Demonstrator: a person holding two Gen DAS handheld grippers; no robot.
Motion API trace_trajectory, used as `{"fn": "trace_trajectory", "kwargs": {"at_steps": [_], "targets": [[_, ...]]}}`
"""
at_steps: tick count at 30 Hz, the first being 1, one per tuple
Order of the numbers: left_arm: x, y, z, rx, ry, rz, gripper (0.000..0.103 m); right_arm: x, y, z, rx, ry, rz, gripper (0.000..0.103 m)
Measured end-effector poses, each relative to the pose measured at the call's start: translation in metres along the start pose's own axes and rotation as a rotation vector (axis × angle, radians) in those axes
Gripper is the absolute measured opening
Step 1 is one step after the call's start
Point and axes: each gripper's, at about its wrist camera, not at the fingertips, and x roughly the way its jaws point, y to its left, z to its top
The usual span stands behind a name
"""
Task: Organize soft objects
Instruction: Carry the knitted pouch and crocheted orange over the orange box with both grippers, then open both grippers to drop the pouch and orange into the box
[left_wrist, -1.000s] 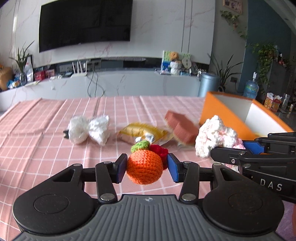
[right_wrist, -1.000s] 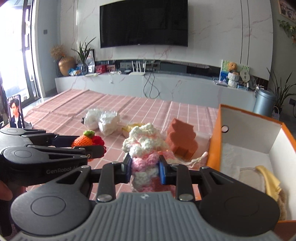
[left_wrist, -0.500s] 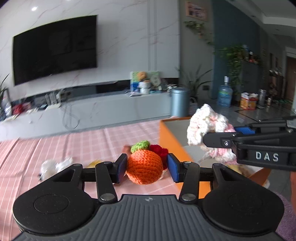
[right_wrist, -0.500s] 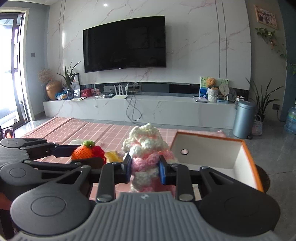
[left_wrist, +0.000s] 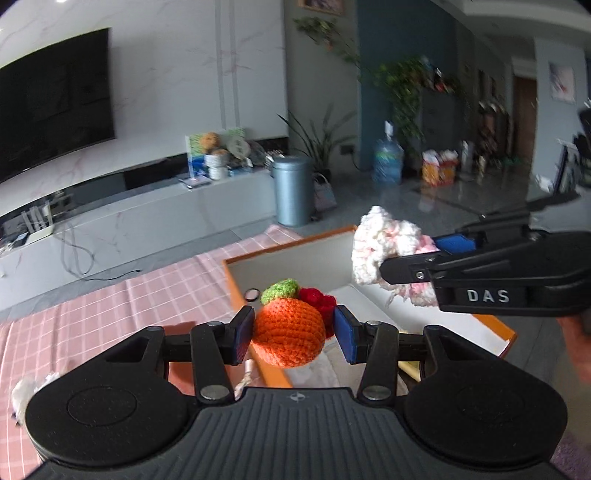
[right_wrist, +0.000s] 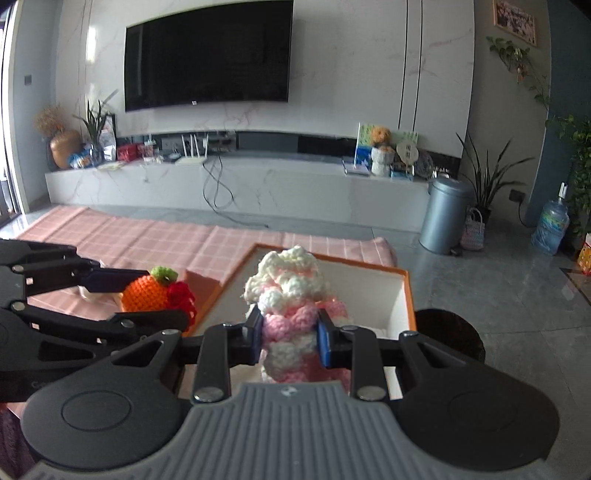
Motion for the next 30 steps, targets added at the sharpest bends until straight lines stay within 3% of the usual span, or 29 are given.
{"fn": "trace_trajectory", "kwargs": {"at_steps": [17,30], "targets": [[0.083,-0.037,-0.012,0.332,0.153,-0.04,0.053,0.109,-0.032,-0.001,-0.181,0.246,-0.028,0.028],[0.116,-0.039,-0.029,0.393,0.271,-0.113,0.055,0.142,-0.031,-0.012,-0.233,0.391,0.014,0.034]]}}
